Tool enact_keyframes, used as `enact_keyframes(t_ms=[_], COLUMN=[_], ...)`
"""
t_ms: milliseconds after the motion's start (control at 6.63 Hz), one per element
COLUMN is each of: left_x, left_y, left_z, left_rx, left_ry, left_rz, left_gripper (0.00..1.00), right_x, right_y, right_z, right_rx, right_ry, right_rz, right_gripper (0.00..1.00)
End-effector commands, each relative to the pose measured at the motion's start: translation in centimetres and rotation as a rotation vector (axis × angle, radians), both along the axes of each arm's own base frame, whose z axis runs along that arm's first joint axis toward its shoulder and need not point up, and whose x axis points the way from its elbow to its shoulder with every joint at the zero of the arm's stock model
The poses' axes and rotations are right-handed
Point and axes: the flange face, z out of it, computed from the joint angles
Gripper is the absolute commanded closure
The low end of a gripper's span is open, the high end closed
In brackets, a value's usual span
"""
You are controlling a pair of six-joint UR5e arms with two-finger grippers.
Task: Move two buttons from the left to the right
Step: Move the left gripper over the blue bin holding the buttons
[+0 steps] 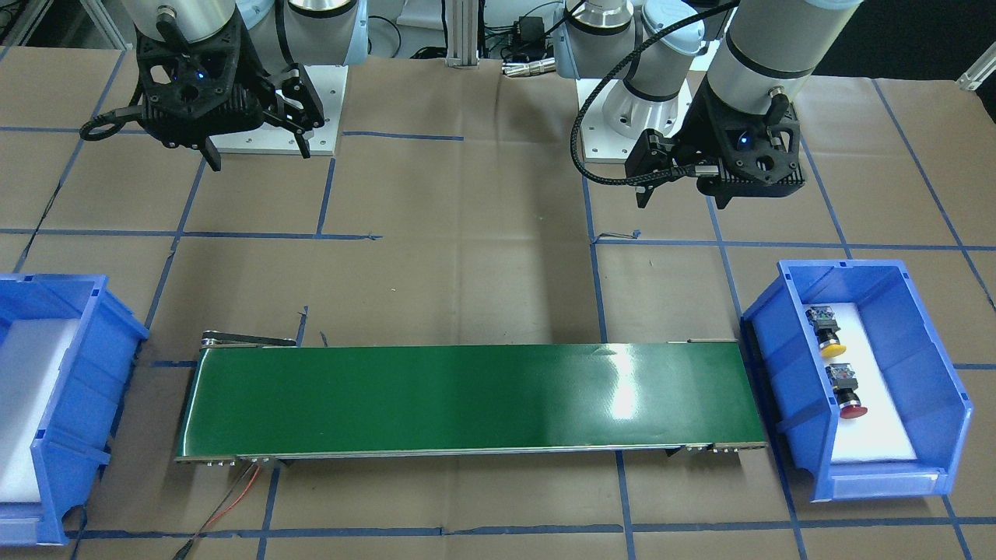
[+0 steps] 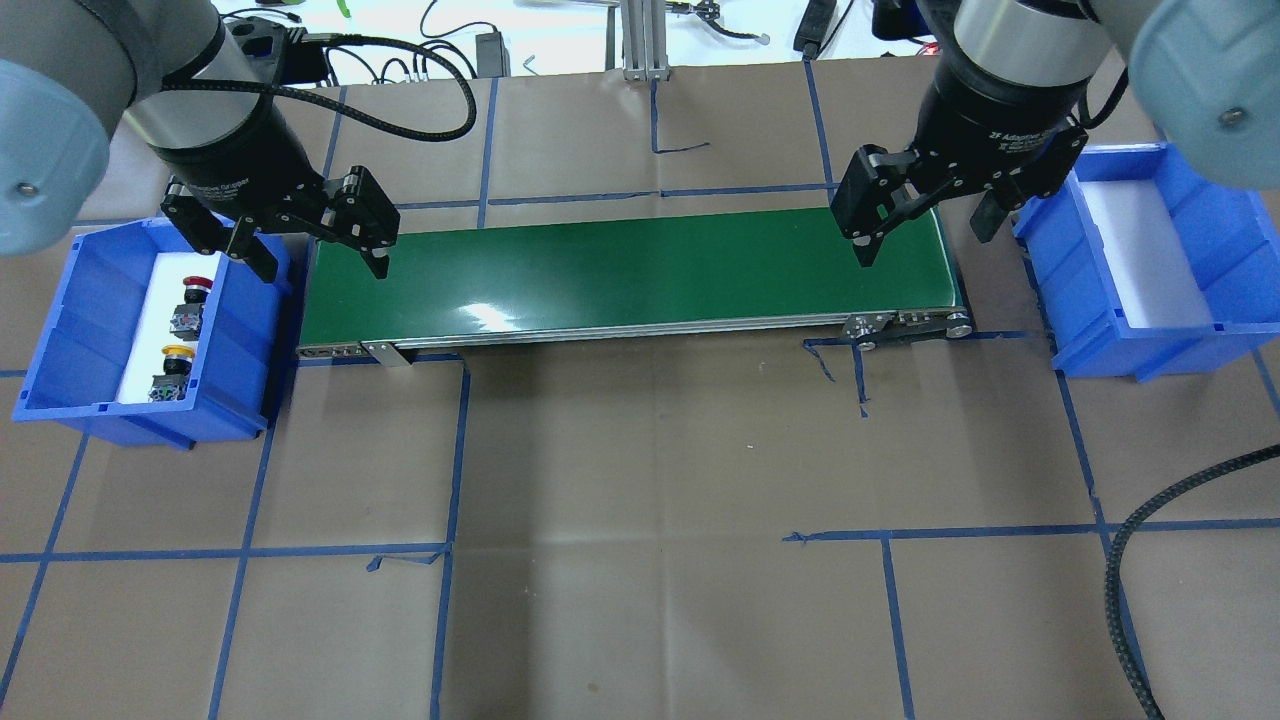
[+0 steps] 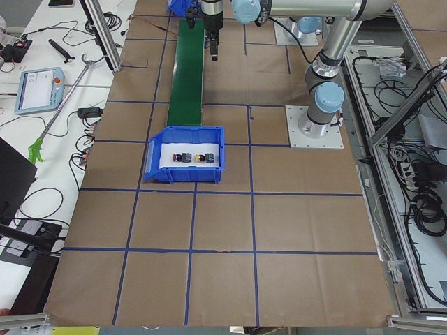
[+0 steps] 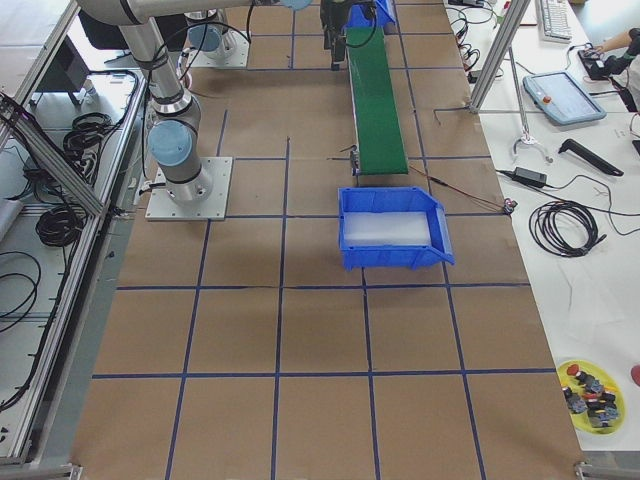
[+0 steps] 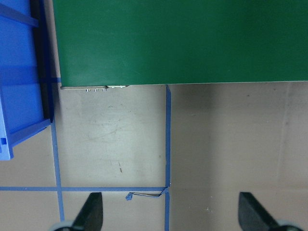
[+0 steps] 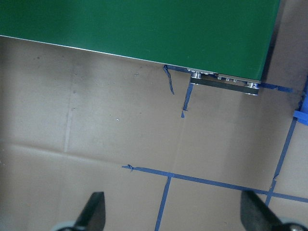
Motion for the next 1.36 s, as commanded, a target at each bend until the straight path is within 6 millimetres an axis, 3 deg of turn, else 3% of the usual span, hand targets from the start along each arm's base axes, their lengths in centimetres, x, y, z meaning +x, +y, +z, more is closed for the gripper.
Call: enact_keyframes(t_ms=[0,301,754,1055,1206], left_x=[3.4,9.6,21.0,30.2,32.1], left_y=[-0.6,-1.3,-1.1,-1.4,-1.3], left_z=[0.6,0.5,-0.1,-3.1,-4.1], left_rx=[-0.014,-0.012,-0.038,-0.033,-0.020], left_ry=[0.001,0.002,-0.001,0.004,0.014], left_rz=[0.058,0.134,0.075,0.049,0.034], left_gripper=[0.00,0.00,0.00,0.00,0.00], right_x=[0.1,0.0,0.0,0.0,0.0], right_y=[0.0,-0.2,-0.3,-0.3,-0.3], right_z=[0.0,-0.1,-0.2,-0.2,-0.1], right_rx=[0.000,0.002,0.003,0.004,0.002], right_ry=[0.000,-0.001,-0.001,-0.001,-0.001], right_rz=[0.001,-0.002,-0.001,-0.002,-0.001], right_gripper=[0.00,0.00,0.00,0.00,0.00])
